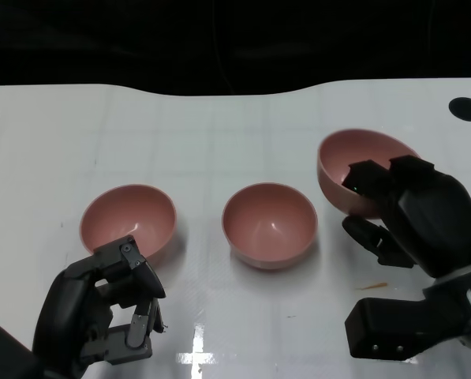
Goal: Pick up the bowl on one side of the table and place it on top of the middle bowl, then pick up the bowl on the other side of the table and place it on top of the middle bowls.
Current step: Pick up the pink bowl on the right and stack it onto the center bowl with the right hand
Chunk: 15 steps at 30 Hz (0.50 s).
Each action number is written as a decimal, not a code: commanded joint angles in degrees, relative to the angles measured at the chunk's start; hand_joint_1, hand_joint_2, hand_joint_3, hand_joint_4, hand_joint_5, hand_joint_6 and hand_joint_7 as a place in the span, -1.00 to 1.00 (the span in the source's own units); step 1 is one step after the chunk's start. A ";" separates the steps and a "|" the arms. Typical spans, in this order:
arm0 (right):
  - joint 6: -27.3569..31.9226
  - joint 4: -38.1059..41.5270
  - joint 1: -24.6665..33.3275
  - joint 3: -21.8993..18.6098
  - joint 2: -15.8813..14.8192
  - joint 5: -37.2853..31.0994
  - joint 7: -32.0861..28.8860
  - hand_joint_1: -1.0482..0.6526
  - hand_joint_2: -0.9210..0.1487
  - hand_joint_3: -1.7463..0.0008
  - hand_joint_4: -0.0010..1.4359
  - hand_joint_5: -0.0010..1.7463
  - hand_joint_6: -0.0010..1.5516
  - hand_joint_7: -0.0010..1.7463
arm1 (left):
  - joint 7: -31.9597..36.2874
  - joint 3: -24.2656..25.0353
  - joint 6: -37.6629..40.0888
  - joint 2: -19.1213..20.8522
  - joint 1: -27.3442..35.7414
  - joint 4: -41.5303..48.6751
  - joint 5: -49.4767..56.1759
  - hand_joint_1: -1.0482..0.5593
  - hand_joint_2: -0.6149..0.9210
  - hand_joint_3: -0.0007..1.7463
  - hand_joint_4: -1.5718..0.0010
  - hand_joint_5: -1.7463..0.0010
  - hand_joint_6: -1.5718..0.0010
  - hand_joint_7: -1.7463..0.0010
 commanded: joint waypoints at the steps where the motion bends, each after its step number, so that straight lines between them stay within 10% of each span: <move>1: -2.38 -2.86 -1.80 -1.12 0.28 3.18 2.75 0.07 0.06 -0.46 0.34 1.00 -0.03 1.00 | 0.72 0.17 0.47 0.27 0.34 -0.70 0.04 0.16 0.29 0.63 -0.16 -0.93 -0.07 -0.73; 15: -10.42 5.42 -10.53 4.47 4.23 0.95 5.37 0.09 0.31 -0.53 0.35 1.00 -0.01 1.00 | 0.51 0.03 0.17 0.30 0.56 -0.84 0.19 0.16 0.29 0.63 -0.15 -0.93 -0.08 -0.72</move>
